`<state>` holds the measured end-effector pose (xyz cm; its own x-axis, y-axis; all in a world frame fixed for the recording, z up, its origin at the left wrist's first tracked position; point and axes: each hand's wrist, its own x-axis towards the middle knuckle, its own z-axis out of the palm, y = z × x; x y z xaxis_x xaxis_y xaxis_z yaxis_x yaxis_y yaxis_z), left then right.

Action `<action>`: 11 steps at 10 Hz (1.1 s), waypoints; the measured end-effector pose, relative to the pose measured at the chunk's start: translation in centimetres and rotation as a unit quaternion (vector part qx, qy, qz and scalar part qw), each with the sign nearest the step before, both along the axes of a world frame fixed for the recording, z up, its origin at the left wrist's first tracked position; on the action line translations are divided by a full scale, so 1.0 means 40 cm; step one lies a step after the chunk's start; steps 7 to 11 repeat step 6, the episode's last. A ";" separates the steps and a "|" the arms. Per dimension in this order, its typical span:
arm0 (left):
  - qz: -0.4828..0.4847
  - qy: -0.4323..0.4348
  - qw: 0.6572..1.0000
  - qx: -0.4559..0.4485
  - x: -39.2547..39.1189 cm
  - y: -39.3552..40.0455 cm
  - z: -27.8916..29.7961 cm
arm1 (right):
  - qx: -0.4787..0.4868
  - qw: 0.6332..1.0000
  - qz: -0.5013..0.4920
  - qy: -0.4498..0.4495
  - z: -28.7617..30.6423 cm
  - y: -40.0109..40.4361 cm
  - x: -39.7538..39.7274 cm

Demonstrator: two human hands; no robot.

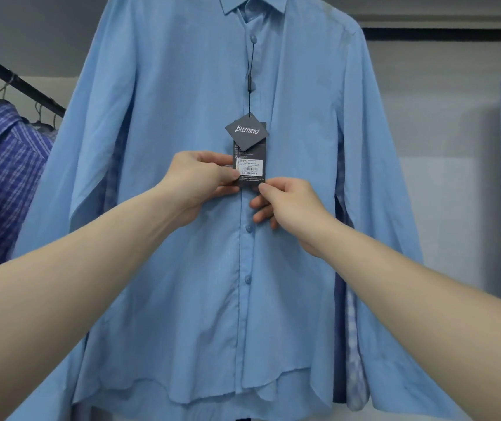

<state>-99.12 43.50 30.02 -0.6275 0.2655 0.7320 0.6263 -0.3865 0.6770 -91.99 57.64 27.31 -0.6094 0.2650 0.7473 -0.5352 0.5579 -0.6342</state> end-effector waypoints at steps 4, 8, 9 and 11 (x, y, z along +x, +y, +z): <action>-0.036 -0.024 0.999 0.015 -0.010 -0.024 -0.042 | -0.015 0.999 -0.032 -0.011 -0.044 -0.025 0.014; -0.105 -0.049 0.993 -0.009 0.017 -0.025 -0.077 | -0.043 0.996 -0.081 -0.017 -0.106 -0.062 0.088; -0.105 -0.049 0.993 -0.009 0.017 -0.025 -0.077 | -0.043 0.996 -0.081 -0.017 -0.106 -0.062 0.088; -0.105 -0.049 0.993 -0.009 0.017 -0.025 -0.077 | -0.043 0.996 -0.081 -0.017 -0.106 -0.062 0.088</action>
